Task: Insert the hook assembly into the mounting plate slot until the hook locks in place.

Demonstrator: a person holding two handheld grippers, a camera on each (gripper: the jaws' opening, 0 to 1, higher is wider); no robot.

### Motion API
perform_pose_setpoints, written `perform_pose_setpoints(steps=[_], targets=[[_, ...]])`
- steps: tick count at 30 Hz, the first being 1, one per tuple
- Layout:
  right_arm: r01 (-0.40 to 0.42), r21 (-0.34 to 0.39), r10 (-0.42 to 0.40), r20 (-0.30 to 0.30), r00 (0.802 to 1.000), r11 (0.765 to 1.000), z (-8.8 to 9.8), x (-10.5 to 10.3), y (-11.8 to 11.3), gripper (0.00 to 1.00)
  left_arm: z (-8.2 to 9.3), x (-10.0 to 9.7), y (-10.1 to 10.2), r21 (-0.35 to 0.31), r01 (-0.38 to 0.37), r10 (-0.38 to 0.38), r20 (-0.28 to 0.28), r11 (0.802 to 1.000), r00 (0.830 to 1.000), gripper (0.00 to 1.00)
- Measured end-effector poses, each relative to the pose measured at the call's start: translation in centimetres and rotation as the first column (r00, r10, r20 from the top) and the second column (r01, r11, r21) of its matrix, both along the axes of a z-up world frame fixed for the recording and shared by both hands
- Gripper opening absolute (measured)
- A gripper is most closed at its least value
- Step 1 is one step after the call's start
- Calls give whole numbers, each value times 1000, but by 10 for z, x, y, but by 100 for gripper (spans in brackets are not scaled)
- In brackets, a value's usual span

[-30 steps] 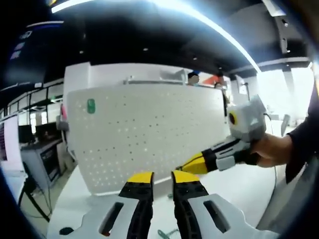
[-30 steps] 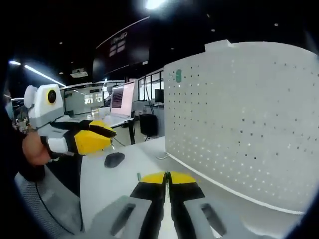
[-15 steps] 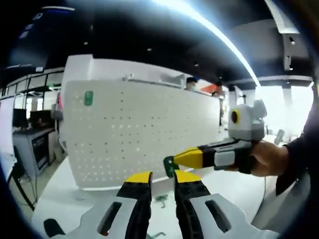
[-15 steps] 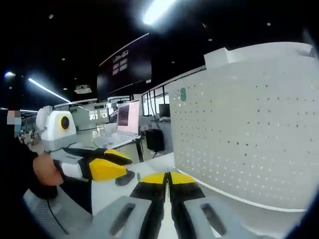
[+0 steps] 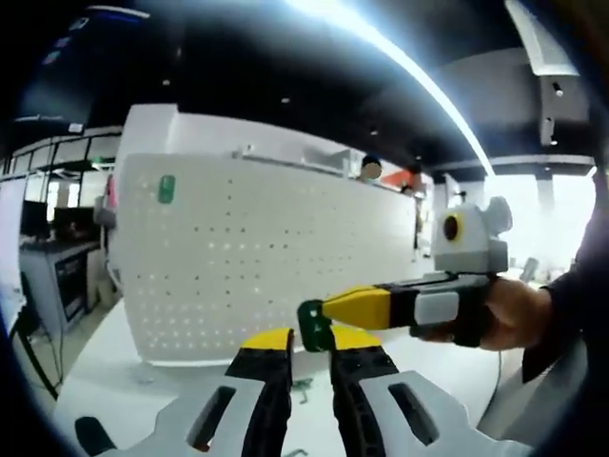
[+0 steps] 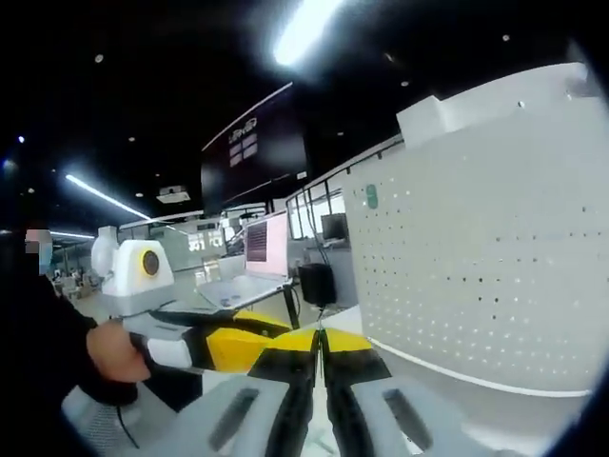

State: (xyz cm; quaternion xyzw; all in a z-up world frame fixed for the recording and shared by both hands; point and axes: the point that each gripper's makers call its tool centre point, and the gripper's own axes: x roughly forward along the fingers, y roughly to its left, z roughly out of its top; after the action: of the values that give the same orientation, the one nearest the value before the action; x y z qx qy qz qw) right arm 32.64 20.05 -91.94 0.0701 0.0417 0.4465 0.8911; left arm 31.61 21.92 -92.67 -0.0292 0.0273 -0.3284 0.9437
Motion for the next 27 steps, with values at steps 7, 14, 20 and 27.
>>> perform_pose_setpoints(steps=[7, 14, 20, 27], targets=[[-23, 22, 23, -11, 1000, 999, 2, -5, 5, 0, -1, 0, 0, 6, -1, 1, -1, 1000, 1000, 12], [-33, 29, 33, -19, 999, 999, 2, -8, 6, 0, -2, 0, -2, 32, 5, -5, 11, 999, 1000, 10], [-40, 33, 41, -24, 999, 999, 2, -9, 8, 0, -2, -1, -2, 49, 5, -7, 23, 999, 1000, 7], [-45, 32, 46, -27, 999, 998, 2, -11, 9, 0, -2, -1, -3, 56, 10, -12, 30, 998, 999, 4]])
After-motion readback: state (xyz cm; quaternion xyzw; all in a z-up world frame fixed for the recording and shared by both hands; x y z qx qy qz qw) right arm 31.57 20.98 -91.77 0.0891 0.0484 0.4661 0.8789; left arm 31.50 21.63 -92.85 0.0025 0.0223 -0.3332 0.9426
